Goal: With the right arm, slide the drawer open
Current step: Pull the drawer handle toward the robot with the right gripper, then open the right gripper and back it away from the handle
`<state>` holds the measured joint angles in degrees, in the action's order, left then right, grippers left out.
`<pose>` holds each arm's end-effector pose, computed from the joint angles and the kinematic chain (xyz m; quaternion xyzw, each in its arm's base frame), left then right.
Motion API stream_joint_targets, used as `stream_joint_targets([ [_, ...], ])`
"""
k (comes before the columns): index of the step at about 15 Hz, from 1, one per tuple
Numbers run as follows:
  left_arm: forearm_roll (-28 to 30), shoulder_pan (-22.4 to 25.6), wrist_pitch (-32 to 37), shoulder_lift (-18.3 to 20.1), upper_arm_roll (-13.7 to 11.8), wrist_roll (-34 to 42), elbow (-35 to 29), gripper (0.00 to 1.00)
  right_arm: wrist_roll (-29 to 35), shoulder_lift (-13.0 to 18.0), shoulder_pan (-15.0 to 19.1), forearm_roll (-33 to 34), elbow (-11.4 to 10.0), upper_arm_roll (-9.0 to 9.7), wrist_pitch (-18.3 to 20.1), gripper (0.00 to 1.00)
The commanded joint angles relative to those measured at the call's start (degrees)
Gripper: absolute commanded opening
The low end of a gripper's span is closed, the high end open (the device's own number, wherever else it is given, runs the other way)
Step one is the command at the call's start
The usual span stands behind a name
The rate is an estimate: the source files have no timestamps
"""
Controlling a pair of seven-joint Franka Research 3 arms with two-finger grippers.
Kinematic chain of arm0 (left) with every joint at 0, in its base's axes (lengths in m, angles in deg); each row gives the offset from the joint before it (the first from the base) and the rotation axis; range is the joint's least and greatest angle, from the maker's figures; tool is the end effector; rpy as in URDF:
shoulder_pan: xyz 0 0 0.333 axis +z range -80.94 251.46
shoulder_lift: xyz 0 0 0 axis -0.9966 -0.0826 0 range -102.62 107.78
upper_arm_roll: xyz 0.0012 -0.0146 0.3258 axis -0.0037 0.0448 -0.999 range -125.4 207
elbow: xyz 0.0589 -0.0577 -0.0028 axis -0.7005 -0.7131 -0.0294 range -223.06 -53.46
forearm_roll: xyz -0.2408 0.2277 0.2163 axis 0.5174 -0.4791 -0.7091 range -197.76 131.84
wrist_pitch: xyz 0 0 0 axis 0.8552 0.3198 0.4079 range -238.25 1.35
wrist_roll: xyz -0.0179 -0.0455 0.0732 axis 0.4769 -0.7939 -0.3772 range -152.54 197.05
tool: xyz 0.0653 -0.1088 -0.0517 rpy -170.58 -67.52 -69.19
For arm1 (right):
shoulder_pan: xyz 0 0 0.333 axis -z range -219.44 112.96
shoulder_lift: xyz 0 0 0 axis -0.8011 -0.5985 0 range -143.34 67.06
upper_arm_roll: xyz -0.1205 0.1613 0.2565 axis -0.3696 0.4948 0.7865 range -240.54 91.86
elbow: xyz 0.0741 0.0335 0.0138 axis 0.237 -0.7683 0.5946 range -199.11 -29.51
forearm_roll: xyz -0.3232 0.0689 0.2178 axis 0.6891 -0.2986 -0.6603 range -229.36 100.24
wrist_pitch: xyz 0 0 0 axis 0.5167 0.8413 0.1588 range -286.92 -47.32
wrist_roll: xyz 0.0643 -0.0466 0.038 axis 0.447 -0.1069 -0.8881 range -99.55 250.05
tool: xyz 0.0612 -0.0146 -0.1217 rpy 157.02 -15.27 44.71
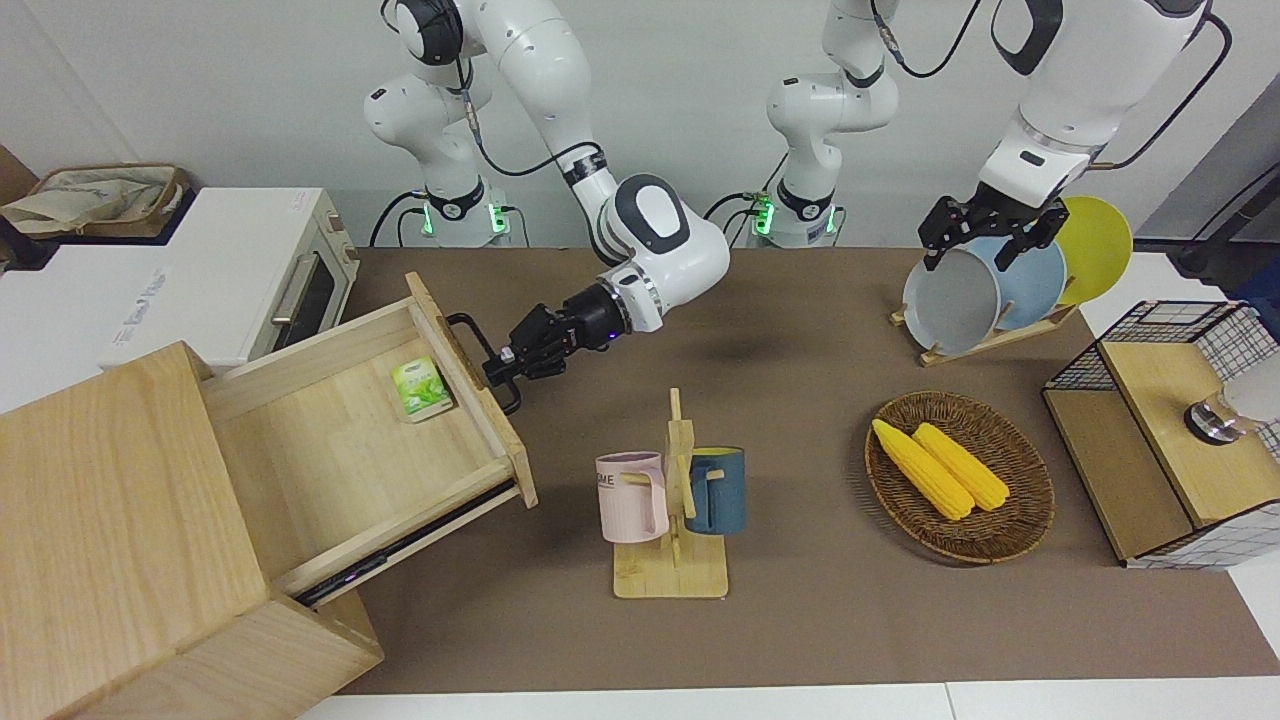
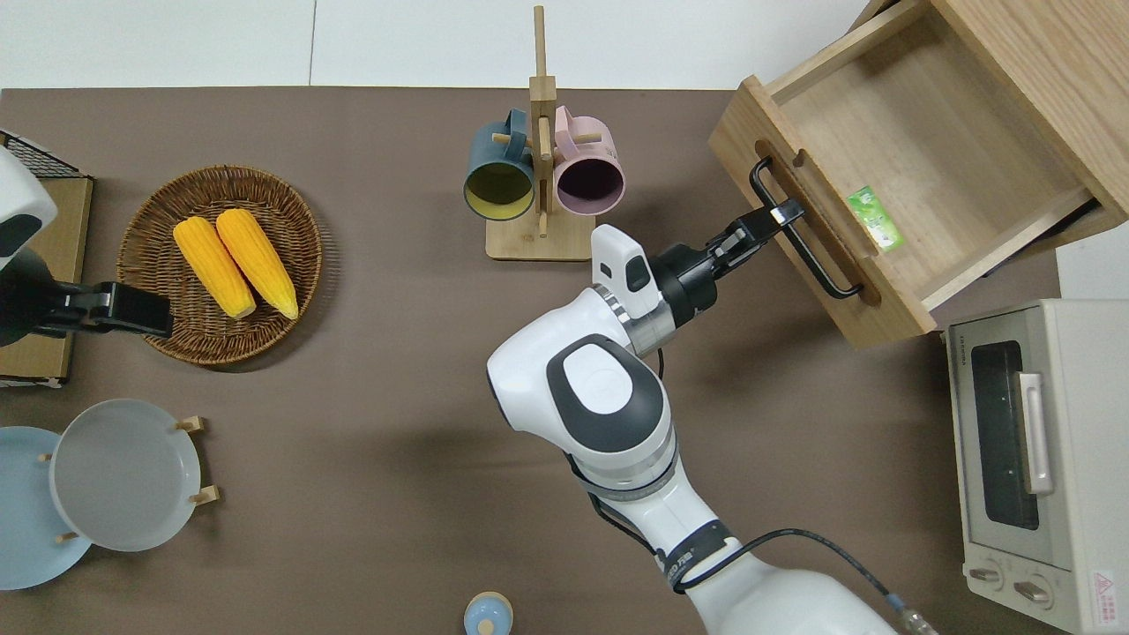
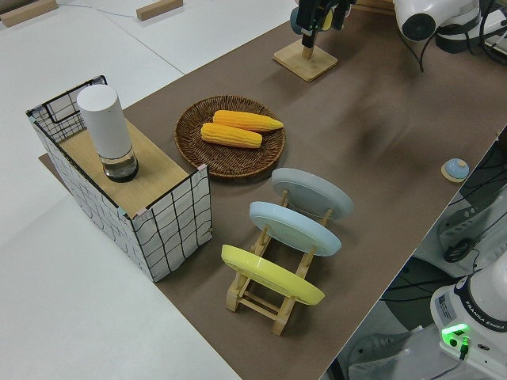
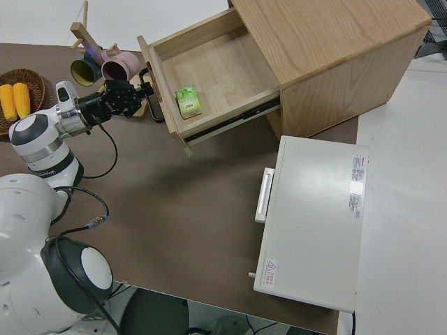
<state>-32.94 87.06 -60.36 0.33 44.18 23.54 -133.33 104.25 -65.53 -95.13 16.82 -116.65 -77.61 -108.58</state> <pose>0.5637 -0.0149 0.6064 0.9996 -0.0249 -0.0166 0.0012 0.5956 0.3035 0.3990 0.6993 0.2145 0.1700 0.6603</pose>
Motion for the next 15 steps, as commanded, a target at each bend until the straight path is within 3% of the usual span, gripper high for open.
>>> stream_joint_targets([
  [1,-0.98,0.31,1.13,-0.65,0.4,0.56,1.4,0.99,-3.34,-1.7,-0.65,-1.4,2.25,0.29,-0.64,0.0],
  [2,-0.98,0.31,1.13,-0.65,0.4,0.56,1.4,0.99,-3.34,-1.7,-0.65,-1.31,2.25,0.29,-0.64,0.041],
  [3,-0.98,0.31,1.13,-0.65,0.4,0.56,1.49,0.99,-3.34,-1.79,-0.65,-1.31,2.25,0.29,-0.64,0.187],
  [4,-0.98,0.31,1.13,-0.65,0.4,0.56,1.4,0.99,-3.16,-1.96,-0.57,-1.23,2.25,0.29,-0.64,0.714],
  [5,-0.98,0.31,1.13,-0.65,0.4,0.56,1.4,0.99,-2.73,-1.96,-0.48,-1.22,2.25,0.29,-0.64,0.981],
  [9,-0.98,0.31,1.13,-0.65,0.4,0.56,1.49,0.99,-0.79,-2.75,-0.48,-1.14,2.25,0.29,0.06,0.983],
  [13,-0.98,0.31,1.13,-0.65,0.4,0.56,1.4,0.99,-1.31,-3.37,-0.83,-2.01,5.06,0.29,1.47,0.983],
  [15,-0.98,0.31,1.13,-0.65,0.4,0.56,1.4,0.99,-1.49,-3.37,-1.62,-5.16,8.03,0.37,1.91,0.983],
])
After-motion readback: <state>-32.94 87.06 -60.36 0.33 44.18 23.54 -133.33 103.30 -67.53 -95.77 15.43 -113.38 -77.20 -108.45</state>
